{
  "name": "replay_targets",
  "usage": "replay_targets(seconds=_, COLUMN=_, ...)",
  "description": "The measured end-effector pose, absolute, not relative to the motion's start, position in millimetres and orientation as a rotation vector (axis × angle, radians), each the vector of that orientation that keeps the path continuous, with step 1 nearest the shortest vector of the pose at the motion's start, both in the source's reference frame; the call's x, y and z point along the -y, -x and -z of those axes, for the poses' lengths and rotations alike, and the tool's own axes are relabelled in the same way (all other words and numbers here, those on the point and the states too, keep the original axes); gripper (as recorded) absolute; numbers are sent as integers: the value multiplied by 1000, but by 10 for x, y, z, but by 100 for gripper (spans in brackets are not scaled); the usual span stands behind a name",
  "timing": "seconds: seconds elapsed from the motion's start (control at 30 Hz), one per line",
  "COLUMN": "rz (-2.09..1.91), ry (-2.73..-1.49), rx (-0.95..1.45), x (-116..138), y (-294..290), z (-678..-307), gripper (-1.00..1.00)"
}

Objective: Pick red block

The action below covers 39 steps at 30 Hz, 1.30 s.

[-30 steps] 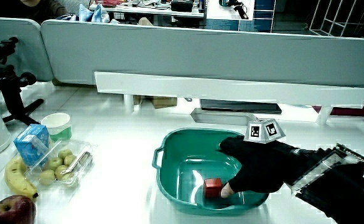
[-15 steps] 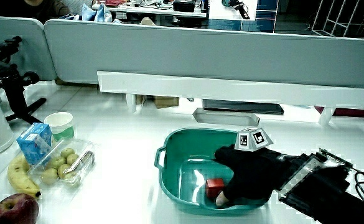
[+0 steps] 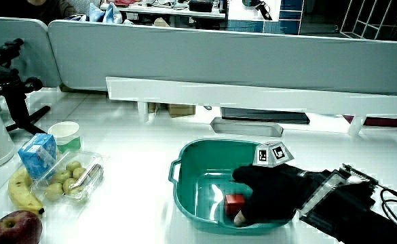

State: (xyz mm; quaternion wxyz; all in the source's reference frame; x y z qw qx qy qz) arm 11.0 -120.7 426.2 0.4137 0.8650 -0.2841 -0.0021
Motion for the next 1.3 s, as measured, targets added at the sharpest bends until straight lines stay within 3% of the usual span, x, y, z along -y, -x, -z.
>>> replay_targets(seconds=1.3, rz=-16, ry=-2214, rx=747, x=1201, y=-77, z=-4324, gripper=84)
